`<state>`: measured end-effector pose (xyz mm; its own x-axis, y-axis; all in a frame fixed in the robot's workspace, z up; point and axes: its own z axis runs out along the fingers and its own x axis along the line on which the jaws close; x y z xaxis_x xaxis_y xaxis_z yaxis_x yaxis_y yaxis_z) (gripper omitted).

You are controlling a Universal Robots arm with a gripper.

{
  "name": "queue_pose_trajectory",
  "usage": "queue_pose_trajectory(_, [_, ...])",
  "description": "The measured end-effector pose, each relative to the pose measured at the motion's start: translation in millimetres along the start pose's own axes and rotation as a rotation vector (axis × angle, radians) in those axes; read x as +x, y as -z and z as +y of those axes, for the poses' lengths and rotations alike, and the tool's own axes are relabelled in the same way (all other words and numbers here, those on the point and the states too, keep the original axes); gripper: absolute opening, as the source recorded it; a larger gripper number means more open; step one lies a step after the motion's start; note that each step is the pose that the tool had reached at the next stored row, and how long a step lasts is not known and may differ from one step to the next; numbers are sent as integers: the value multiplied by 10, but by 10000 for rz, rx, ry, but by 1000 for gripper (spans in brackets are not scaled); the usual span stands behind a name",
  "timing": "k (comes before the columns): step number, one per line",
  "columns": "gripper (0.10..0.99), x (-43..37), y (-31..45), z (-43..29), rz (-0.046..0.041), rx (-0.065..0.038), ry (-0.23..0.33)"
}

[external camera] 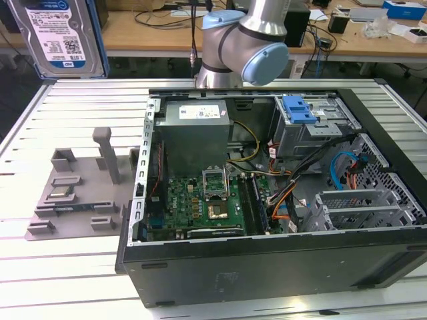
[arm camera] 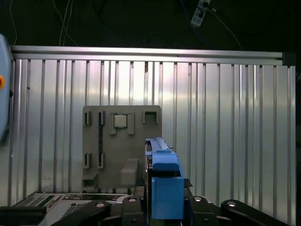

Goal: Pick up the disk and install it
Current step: 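Pick up the disk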

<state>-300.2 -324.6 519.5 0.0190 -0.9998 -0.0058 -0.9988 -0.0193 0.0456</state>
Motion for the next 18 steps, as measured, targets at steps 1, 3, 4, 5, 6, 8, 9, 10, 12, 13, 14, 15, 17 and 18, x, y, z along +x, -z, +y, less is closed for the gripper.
queue_pose_trajectory(1, [369,0,1,-24,0,0,-1])
queue_pose_trajectory(3, [369,1,3,-65,0,0,-1])
queue_pose_trajectory(4, [369,1,4,-89,0,0,-1])
queue_pose_trajectory(5, [369,2,5,-107,-1,0,-2])
queue_pose_trajectory(6, [369,2,6,-128,0,0,-1])
queue_pose_trajectory(8, [369,3,8,-182,-1,0,-1])
queue_pose_trajectory(9, [369,4,10,-207,0,0,0])
queue_pose_trajectory(10, [369,5,11,-245,0,0,-1])
queue_pose_trajectory(12, [369,6,13,-304,-1,1,-1])
queue_pose_trajectory(13, [369,6,16,-344,0,-1,-2])
queue_pose_trajectory(14, [369,7,17,-372,0,0,-1])
queue_pose_trajectory(15, [369,8,19,-408,0,-1,-1])
queue_pose_trajectory(17, [369,10,24,-521,0,0,-1])
queue_pose_trajectory(18, [369,10,25,-549,-1,0,-1])
